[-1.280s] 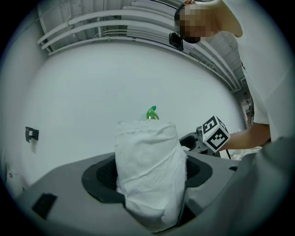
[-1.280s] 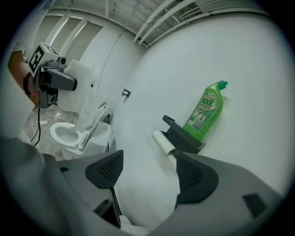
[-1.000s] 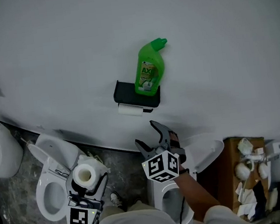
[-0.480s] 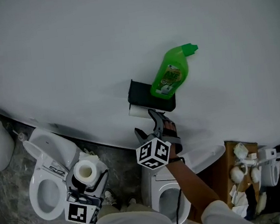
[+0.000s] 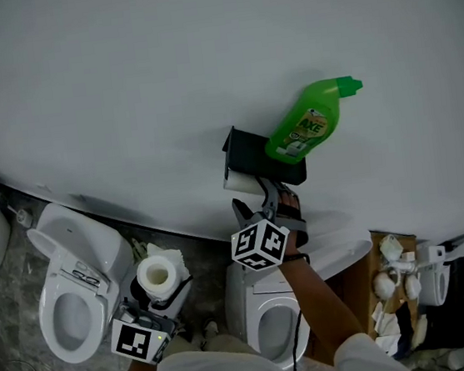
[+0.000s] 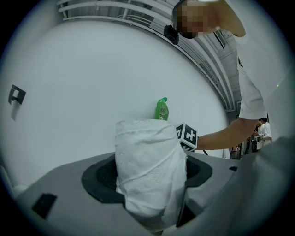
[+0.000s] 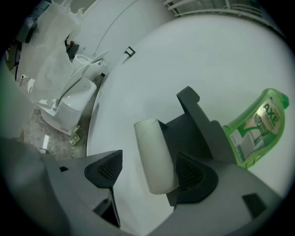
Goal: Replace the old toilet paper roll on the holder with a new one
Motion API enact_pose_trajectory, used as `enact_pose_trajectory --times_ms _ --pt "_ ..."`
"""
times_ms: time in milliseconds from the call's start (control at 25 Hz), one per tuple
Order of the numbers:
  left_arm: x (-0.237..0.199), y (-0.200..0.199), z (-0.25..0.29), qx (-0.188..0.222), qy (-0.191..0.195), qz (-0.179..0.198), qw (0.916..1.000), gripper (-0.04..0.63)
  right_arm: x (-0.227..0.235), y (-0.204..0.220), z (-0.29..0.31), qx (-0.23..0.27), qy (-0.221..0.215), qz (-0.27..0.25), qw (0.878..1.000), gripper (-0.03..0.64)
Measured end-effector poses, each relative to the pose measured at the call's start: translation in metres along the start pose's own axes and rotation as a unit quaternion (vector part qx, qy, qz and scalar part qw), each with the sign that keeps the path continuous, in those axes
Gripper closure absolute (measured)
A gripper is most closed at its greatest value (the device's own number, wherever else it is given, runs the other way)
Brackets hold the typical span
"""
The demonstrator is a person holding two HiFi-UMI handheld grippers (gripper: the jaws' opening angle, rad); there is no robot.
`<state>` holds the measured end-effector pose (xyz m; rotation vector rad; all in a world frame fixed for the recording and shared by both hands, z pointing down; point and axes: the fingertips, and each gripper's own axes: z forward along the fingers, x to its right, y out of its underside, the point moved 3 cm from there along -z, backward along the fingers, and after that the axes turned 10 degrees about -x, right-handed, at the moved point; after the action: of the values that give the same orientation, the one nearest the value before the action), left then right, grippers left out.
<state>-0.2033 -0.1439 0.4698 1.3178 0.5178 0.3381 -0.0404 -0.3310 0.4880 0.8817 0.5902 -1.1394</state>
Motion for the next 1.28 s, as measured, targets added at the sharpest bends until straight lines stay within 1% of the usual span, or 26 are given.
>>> enact_pose_trajectory --times_ms 120,320,360,400,440,560,640,720,840,920,960,1040,1080,1200,1280 --pt "-0.006 0.005 0.007 -0.008 0.013 0.004 0.9999 0.253 0.001 -0.002 0.004 -0.001 0.010 -0.007 1.000 0.262" --pt "-0.013 0.001 0.011 0.002 0.017 -0.001 0.9999 0.253 0.001 -0.001 0.009 -0.009 0.014 -0.011 1.000 0.275" --pt "-0.014 0.001 0.011 0.001 0.017 0.000 0.9999 0.253 0.002 -0.001 0.009 -0.009 0.019 -0.011 1.000 0.292" --pt "-0.015 0.001 0.009 0.001 0.017 0.000 0.9999 0.253 0.004 -0.001 0.009 -0.009 0.024 -0.013 1.000 0.344" --pt "-0.017 0.000 0.008 0.001 0.015 -0.001 0.9999 0.253 0.005 -0.001 0.009 -0.009 0.028 -0.014 0.999 0.376" --pt "-0.022 0.000 0.004 0.000 0.007 -0.001 1.0000 0.253 0.005 -0.002 0.008 -0.006 0.032 -0.018 0.999 0.397" --pt "-0.024 -0.002 0.003 0.004 0.001 0.008 1.0000 0.253 0.006 -0.003 0.007 -0.003 0.031 -0.022 0.999 0.396" --pt "-0.018 -0.007 0.003 0.011 -0.003 0.029 0.9995 0.253 0.007 -0.002 0.006 -0.001 0.029 -0.029 0.999 0.391" --pt "-0.003 -0.021 0.002 0.008 -0.007 0.070 0.9975 0.253 0.004 0.004 0.002 0.000 0.024 -0.039 0.999 0.394" --pt "0.003 -0.033 0.003 0.007 -0.012 0.111 0.9938 0.253 0.007 0.011 0.001 0.000 0.026 -0.041 0.999 0.396" --pt "0.005 -0.040 0.003 0.006 -0.015 0.142 0.9897 0.253 0.010 0.015 0.001 -0.002 0.028 -0.041 0.999 0.396" --pt "0.010 -0.051 0.005 0.000 -0.023 0.205 0.9785 0.253 0.014 0.024 -0.001 -0.004 0.031 -0.039 0.999 0.396" --pt "0.012 -0.055 0.006 -0.004 -0.029 0.222 0.9747 0.253 0.015 0.029 -0.002 -0.004 0.033 -0.039 0.999 0.396" --pt "0.021 -0.063 0.014 -0.017 -0.048 0.252 0.9664 0.253 0.018 0.040 -0.006 0.000 0.042 -0.046 0.998 0.396" --pt "0.030 -0.069 0.023 -0.019 -0.052 0.279 0.9586 0.253 0.020 0.046 -0.007 0.000 0.047 -0.048 0.998 0.397"
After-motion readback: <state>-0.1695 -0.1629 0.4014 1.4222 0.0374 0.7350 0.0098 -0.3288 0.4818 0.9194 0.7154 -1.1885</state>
